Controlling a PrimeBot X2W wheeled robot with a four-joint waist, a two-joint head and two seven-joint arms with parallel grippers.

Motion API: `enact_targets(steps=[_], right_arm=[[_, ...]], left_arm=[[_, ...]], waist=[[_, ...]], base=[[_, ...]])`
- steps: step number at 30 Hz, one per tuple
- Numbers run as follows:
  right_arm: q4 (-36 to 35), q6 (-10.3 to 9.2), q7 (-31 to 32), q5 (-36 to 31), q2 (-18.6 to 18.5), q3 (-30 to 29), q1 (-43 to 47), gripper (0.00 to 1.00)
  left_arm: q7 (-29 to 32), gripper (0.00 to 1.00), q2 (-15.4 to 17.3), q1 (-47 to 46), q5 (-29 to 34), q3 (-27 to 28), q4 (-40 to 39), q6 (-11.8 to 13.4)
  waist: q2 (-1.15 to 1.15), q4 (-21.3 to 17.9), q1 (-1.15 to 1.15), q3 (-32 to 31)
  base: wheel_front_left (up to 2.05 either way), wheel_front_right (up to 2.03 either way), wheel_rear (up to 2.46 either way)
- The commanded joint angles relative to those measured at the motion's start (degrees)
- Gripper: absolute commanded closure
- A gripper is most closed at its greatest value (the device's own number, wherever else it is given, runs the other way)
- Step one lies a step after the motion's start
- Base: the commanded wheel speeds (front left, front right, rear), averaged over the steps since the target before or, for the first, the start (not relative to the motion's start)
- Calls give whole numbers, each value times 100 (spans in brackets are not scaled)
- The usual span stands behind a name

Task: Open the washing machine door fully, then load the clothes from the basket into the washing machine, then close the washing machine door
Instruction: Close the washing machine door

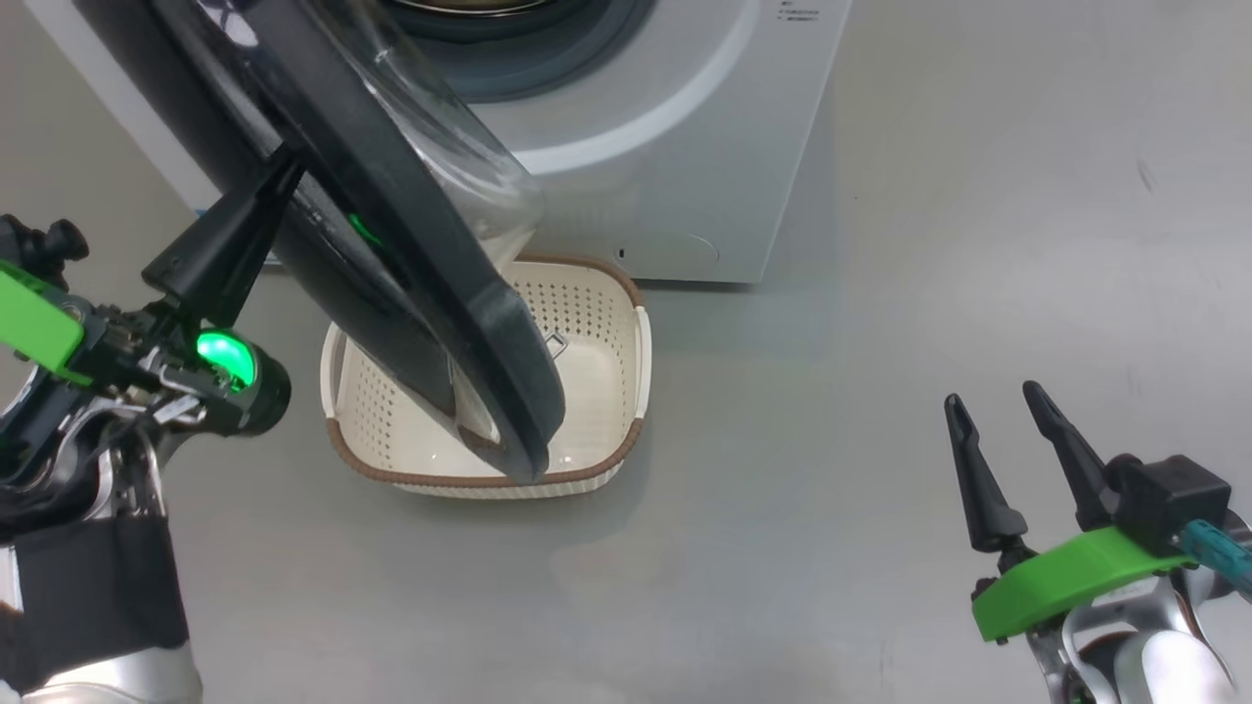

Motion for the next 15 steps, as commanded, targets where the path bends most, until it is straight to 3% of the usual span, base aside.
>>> enact_targets(steps=[1,15], right_arm=[[-158,-16,-69,58,-26,136,-208,0],[1,-16,-238,212,-26,174,-381,0]], left_arm=[[-29,100,101,-285,39,87,-170,-42],[-569,100,53,-953,225,-161,249,-42]], waist=[[0,-105,0,-2],[0,-707,0,213]], base=[[0,0,0],[0,0,0]])
